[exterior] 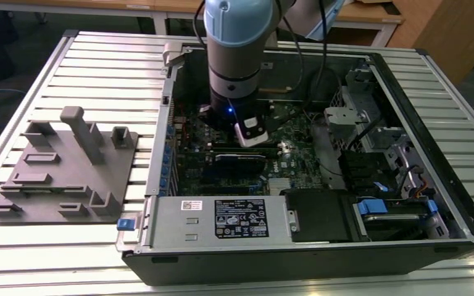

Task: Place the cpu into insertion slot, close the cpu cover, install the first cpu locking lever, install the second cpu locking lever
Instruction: 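Install the second cpu locking lever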

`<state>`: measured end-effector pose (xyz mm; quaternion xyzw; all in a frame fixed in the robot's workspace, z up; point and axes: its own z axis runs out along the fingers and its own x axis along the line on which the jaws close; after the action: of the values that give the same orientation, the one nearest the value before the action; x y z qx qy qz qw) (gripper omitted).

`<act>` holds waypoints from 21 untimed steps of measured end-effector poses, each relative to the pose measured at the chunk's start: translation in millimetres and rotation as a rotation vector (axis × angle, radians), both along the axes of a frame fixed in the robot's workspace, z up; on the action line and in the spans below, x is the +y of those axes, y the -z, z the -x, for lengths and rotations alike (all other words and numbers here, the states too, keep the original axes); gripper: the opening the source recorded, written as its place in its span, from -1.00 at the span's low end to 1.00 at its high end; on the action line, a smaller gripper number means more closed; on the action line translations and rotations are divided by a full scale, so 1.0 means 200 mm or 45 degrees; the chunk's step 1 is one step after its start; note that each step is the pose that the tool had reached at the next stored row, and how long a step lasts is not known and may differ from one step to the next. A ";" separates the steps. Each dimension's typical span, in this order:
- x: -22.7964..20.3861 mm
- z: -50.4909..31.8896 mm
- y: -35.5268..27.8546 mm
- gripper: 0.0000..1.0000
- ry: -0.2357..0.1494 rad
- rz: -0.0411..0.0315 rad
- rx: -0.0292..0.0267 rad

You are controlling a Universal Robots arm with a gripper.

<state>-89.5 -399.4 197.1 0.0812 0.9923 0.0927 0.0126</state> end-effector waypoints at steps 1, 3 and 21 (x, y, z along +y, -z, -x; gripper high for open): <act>-0.001 0.002 0.001 -0.79 0.000 -0.0027 0.0000; -0.001 0.006 0.005 -0.79 0.001 -0.0052 -0.0002; -0.002 0.035 0.025 -0.79 0.000 -0.0071 0.0000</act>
<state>-96.6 -399.9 192.0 0.0813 0.9920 0.0954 0.0124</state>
